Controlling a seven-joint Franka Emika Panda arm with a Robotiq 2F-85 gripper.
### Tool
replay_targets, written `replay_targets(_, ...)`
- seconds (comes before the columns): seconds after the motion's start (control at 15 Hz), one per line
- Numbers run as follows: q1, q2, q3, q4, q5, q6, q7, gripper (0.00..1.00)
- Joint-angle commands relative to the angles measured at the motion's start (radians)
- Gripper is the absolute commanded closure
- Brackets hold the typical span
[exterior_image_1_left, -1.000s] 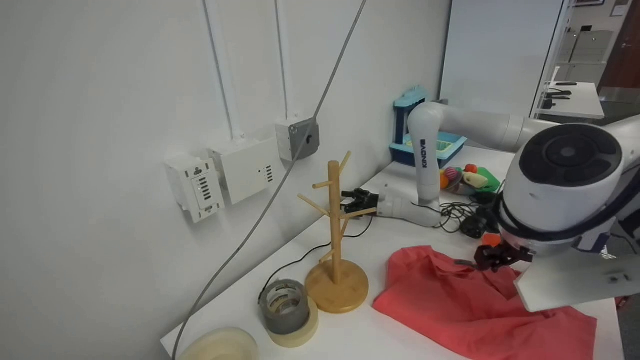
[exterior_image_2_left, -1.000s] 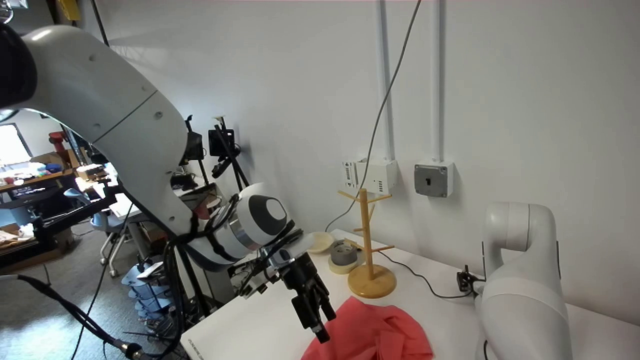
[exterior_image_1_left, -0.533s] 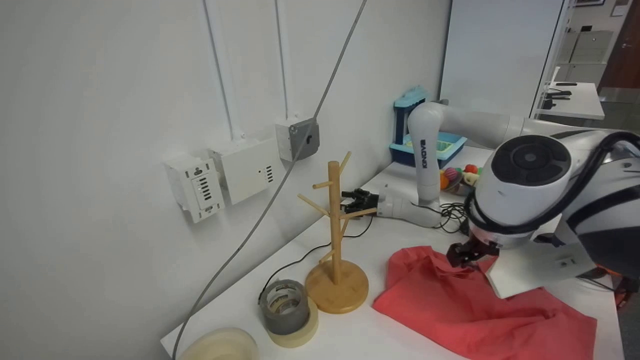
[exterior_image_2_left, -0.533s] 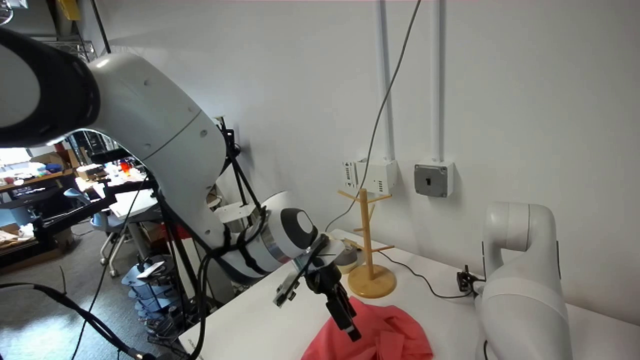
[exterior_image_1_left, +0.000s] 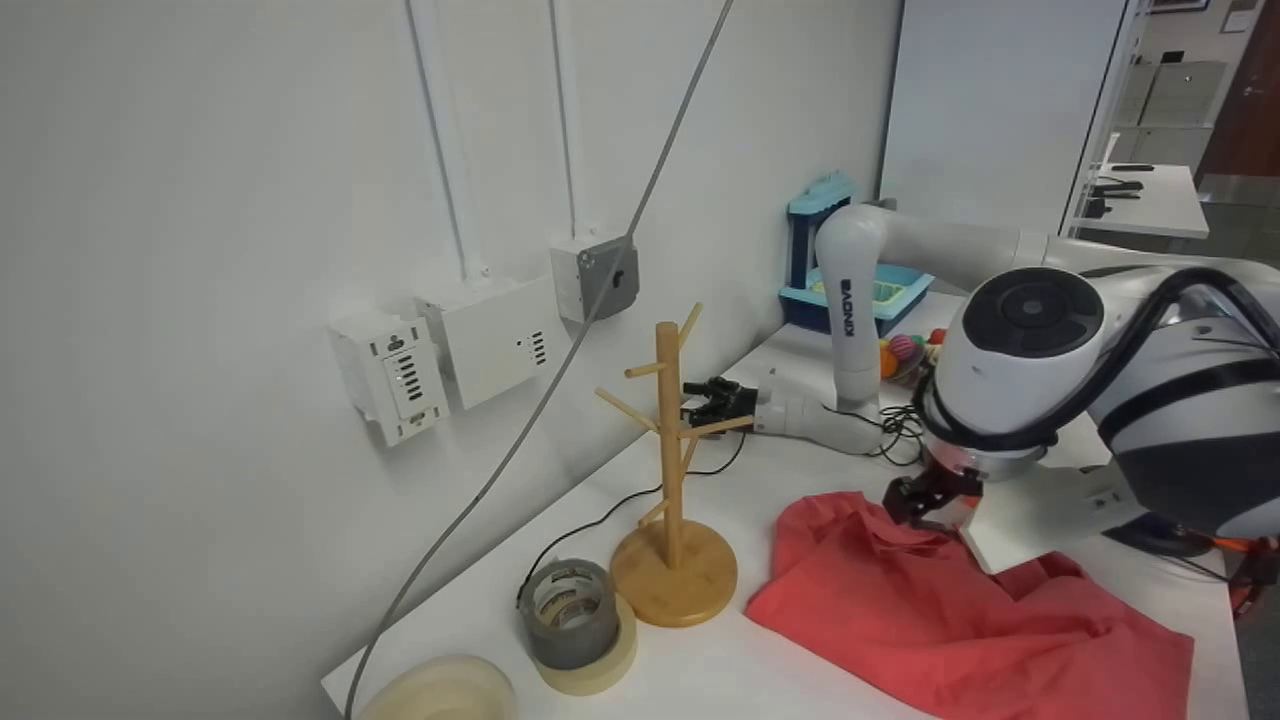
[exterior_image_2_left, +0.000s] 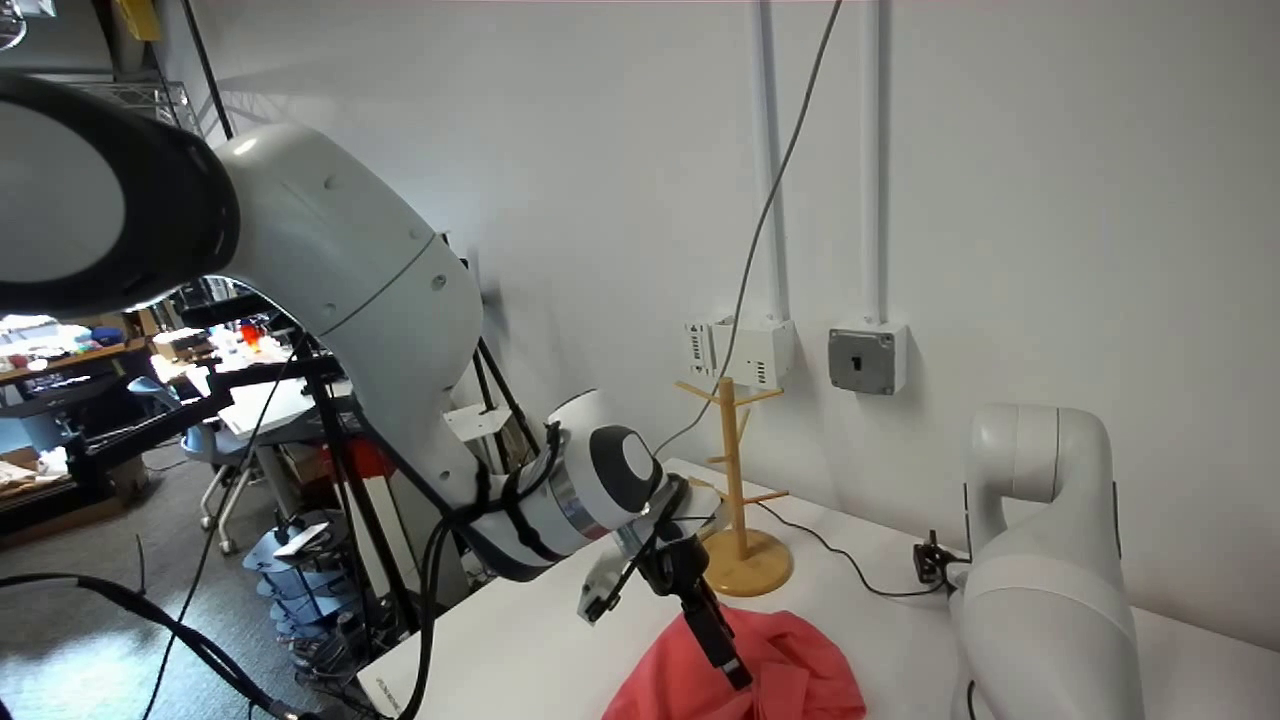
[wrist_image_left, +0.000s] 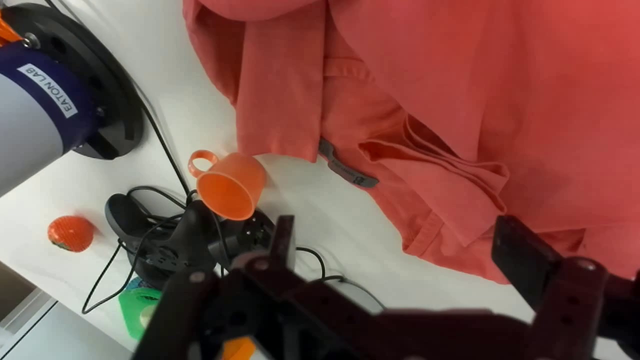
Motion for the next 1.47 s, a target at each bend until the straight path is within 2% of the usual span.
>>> replay_targets(0.0, -0.012, 0.021, -0.004, 0.012, -0.007, 0.089, -0.121, 0.00)
replay_targets(0.2, -0.068, 0.050, 0.019, 0.030, -0.019, 0.207, -0.269, 0.00)
replay_targets(0.47, -0.149, 0.114, 0.054, 0.048, 0.055, 0.342, -0.541, 0.00)
replay_targets(0.53, -0.207, 0.135, 0.105, 0.053, 0.064, 0.356, -0.607, 0.00)
replay_targets(0.6, -0.230, 0.148, 0.132, 0.056, 0.110, 0.321, -0.672, 0.00)
replay_targets(0.67, -0.159, 0.098, 0.067, 0.020, 0.056, 0.316, -0.544, 0.00)
replay_targets(0.8, -0.202, 0.127, 0.103, 0.031, 0.088, 0.316, -0.621, 0.00)
replay_targets(0.93, -0.204, 0.140, 0.108, 0.043, 0.084, 0.317, -0.630, 0.00)
replay_targets(1.0, -0.204, 0.148, 0.111, 0.052, 0.085, 0.316, -0.636, 0.05)
replay_targets(1.13, -0.182, 0.162, 0.090, 0.075, 0.061, 0.313, -0.627, 0.23)
replay_targets(1.27, -0.176, 0.177, 0.084, 0.094, 0.047, 0.313, -0.636, 0.30)
replay_targets(1.33, -0.176, 0.184, 0.083, 0.103, 0.041, 0.314, -0.642, 0.31)
replay_targets(1.4, -0.182, 0.193, 0.087, 0.111, 0.035, 0.316, -0.656, 0.23)
